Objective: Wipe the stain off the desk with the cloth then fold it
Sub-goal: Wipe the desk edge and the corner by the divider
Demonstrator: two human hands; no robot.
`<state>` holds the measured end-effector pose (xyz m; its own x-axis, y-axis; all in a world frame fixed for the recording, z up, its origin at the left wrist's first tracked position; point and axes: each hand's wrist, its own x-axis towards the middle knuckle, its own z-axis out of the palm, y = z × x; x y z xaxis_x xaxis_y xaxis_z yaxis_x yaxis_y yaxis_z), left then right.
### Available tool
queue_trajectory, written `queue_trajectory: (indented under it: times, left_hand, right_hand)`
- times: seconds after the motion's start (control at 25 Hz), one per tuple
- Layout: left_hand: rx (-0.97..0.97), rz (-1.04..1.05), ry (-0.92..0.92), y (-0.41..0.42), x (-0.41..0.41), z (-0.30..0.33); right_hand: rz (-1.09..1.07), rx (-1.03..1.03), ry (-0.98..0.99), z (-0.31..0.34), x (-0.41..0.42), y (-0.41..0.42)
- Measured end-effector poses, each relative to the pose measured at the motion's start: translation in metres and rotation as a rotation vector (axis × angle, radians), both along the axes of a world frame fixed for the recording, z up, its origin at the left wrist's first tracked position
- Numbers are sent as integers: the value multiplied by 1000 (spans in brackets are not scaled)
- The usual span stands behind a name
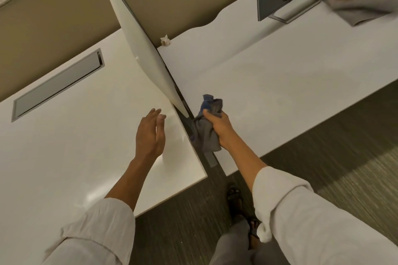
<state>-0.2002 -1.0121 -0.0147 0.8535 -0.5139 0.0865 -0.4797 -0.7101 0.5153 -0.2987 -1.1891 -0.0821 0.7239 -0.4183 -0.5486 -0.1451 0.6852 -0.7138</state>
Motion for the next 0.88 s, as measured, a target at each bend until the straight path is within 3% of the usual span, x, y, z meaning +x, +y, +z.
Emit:
queue_trajectory:
  times: [0.2, 0.32, 0.4, 0.56, 0.68, 0.8, 0.88]
  left_hand:
    - [-43, 2, -5, -11, 18, -4]
    - [-69, -27, -33, -17, 24, -3]
    - [-58, 13, -34, -18, 28, -1]
    - [-98, 119, -36, -25, 23, -8]
    - [-65, 129, -28, -24, 16, -16]
    - [-94, 168, -28, -24, 13, -15]
    - [-114, 184, -51, -20, 15, -12]
  right_hand:
    - [191, -375, 54, 15, 46, 31]
    - [364, -296, 44, 13, 56, 55]
    - [322, -215, 106, 13, 61, 54]
    - [164, -402, 110, 8, 70, 48]
    - [241, -317, 159, 12, 80, 49]
    - [370, -576, 307, 14, 96, 48]
    - [347, -695, 342, 17, 103, 51]
